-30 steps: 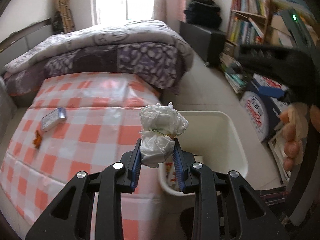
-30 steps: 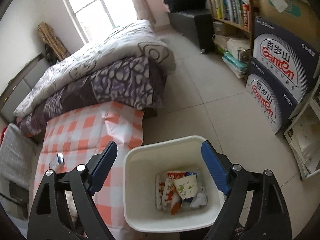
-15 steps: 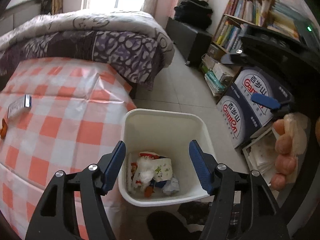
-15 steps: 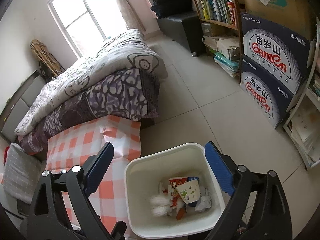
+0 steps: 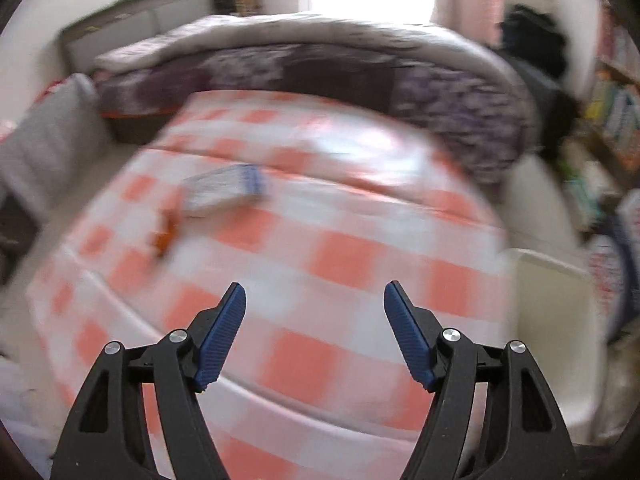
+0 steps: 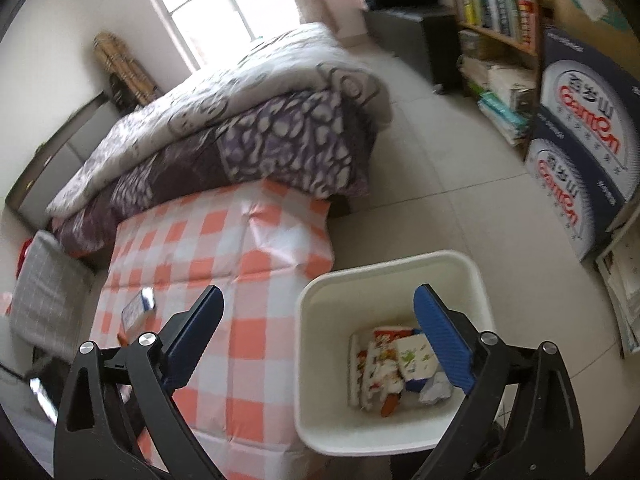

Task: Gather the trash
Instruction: 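Grasp the small orange wrapper with the left tool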

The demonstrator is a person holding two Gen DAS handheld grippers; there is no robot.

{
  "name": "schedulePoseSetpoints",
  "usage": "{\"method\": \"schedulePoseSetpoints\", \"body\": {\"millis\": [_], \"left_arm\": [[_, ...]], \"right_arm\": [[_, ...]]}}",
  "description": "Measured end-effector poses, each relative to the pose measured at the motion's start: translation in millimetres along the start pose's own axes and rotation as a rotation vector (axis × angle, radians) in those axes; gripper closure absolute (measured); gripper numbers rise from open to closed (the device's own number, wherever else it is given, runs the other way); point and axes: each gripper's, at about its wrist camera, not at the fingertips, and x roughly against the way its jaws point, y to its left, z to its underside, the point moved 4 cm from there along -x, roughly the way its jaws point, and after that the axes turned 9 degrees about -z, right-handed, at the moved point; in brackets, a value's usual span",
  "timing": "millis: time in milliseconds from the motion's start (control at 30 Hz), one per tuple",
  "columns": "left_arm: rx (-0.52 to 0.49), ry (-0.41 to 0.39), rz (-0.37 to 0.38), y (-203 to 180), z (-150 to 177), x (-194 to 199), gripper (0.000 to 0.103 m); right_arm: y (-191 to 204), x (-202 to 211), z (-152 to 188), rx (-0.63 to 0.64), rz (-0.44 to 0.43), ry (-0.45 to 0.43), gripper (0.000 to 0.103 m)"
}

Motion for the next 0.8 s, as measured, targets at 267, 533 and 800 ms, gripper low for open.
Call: {"method": "schedulePoseSetpoints", "body": {"millis": [267,533,800], "left_arm": [[0.100,0.071,-0.157,106.3,-15.7,-81.4,0.033],[0.096,0.091,-0.038,135.3,-27.5,-140.0,0.046],[0.048,0.116,0.118,150.6,-13.8,-150.1,0.082]], "right_arm": [[32.4,-31.5,20.2,0.028,-0.050,0.125,0.011],[69.3,-57.9,41.6,0.120,-0.049,0.191,0.009],[174.7,-107.5,77.7,0.706,-0.142,0.191,0.008]]}}
